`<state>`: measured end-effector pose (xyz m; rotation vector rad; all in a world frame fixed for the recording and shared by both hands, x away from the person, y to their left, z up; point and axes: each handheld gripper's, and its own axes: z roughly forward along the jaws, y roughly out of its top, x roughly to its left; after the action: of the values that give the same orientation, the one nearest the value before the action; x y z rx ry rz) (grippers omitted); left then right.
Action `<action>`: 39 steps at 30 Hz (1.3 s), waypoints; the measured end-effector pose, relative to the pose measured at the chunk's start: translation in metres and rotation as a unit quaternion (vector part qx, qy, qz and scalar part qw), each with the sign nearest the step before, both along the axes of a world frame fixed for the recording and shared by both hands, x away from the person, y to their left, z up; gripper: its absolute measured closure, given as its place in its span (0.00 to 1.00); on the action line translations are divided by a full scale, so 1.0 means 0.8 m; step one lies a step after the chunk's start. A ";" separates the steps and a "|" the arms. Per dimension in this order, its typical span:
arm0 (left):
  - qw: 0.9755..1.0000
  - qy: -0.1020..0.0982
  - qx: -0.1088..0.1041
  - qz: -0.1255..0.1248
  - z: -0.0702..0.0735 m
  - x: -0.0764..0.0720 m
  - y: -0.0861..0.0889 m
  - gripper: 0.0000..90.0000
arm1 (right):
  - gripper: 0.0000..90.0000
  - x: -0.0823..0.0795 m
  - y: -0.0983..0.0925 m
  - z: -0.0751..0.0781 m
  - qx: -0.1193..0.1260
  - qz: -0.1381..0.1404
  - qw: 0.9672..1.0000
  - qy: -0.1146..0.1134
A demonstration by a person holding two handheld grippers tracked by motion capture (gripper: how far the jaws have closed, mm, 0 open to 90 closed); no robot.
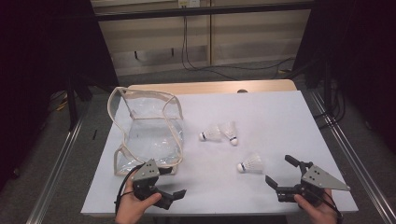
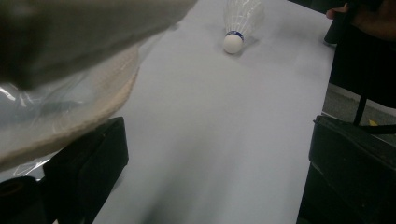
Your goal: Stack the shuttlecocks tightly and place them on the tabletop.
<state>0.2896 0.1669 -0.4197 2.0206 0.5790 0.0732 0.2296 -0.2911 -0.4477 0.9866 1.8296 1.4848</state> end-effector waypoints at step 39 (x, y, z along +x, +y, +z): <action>0.999 -0.019 -0.012 0.045 0.003 0.002 0.051 0.04 | 0.02 0.001 0.001 0.000 -0.005 -0.001 1.000 -0.002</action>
<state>0.2911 0.2080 -0.4172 1.9649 0.6427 0.1583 0.2300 -0.2902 -0.4477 0.9800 1.8315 1.4742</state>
